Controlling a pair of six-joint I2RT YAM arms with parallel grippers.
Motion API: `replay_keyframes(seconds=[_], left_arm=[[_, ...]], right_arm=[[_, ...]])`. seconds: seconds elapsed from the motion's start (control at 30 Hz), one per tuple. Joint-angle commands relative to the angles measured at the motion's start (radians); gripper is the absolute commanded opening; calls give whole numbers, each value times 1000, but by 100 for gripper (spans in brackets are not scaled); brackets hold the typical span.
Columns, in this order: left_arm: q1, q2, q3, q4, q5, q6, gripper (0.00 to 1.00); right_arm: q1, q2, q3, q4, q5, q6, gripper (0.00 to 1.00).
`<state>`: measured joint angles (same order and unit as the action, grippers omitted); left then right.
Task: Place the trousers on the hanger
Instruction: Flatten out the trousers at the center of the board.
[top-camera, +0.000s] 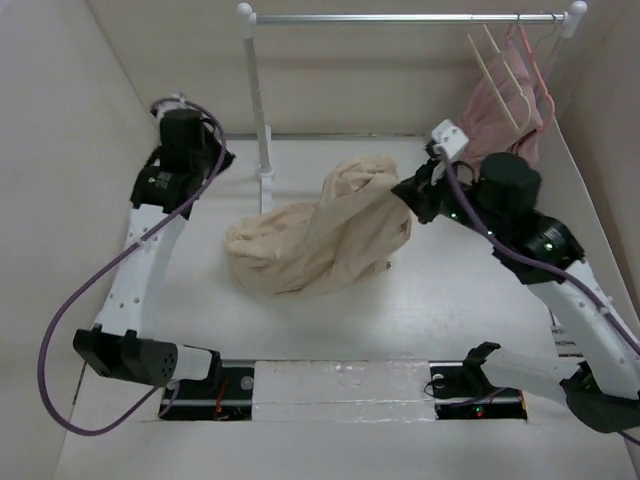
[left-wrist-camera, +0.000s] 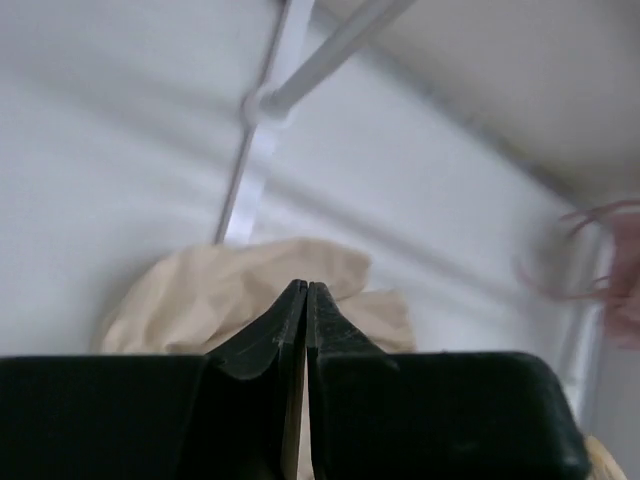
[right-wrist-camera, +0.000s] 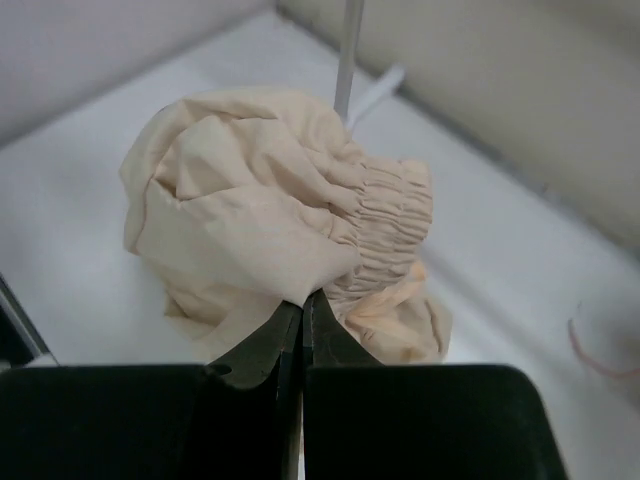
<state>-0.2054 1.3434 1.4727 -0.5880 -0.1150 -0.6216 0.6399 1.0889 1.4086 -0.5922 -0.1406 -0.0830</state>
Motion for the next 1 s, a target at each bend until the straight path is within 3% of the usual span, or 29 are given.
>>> replay_keyframes(seconds=[0.0,0.13,0.23,0.3,0.4,0.47,0.5,0.53,0.57,0.67,0.8,0.87,0.9,0.97], left_arm=[[49,-59,264,-82,-69,31,0],[70,-21,408,-153,-133,60,0],[70,-27,336,-150,-172,65,0],[70,-68,174,-113,-135,54,0],[70,-99,-67,-50,-40,43,0],[70,-105,-244,0,18,36,18],[70,-108,-305,1,27,36,18],[70,-115,-354,43,38,34,26],[70,-127,-442,63,55,34,31],[70,-106,-514,112,66,40,49],[38,-20,-522,145,90,53,57],[18,20,-526,163,109,51,59],[18,26,-534,181,162,57,60],[18,40,-537,240,227,62,67]], right_arm=[[-6,-70,148,-84,4,-52,0],[-6,-177,12,-170,-36,-8,0],[-6,-289,-277,-242,-60,127,0],[-6,-380,-448,-331,-36,248,0],[-6,-503,-473,-464,134,374,0],[-6,-550,-416,-524,351,426,0],[-6,-552,-401,-537,352,433,2],[-16,-549,-389,-547,408,437,8],[-16,-541,-381,-557,423,437,31],[-16,-489,-388,-572,405,411,72],[-16,-445,-392,-474,374,321,81],[-16,-416,-405,-382,323,266,91],[-16,-388,-422,-298,290,215,98],[-16,-265,-456,-255,195,189,100]])
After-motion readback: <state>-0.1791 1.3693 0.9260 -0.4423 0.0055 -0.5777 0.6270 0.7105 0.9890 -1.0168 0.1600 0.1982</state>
